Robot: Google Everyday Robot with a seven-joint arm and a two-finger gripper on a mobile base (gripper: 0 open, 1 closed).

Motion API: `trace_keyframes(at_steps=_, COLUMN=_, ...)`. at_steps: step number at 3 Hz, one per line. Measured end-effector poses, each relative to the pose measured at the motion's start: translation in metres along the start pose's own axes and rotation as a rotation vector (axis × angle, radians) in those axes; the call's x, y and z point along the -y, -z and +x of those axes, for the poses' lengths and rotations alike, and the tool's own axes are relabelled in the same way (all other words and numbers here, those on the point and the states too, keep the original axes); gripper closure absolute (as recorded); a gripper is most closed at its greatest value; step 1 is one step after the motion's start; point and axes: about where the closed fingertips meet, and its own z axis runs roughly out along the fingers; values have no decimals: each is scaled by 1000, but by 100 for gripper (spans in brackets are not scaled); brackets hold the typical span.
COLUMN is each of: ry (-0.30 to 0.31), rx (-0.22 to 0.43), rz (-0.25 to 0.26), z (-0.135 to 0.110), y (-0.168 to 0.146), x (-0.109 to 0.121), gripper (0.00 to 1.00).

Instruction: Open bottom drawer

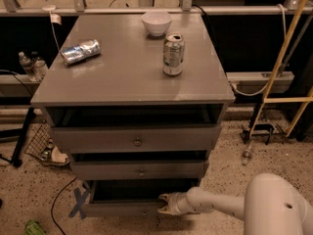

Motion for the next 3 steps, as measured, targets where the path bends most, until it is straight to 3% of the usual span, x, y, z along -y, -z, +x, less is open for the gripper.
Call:
trace_keyframes(at_steps=1, ry=0, rx=0, rz=0, z=0, y=0, x=0, gripper=100)
trace_keyframes(at_steps=2, ry=-58, rx=4, rz=-7, z=11, y=5, x=-24, gripper=100)
trace_keyframes(at_steps=3, ry=-58, rx=4, rz=-7, z=5, y=6, x=-23, gripper=100)
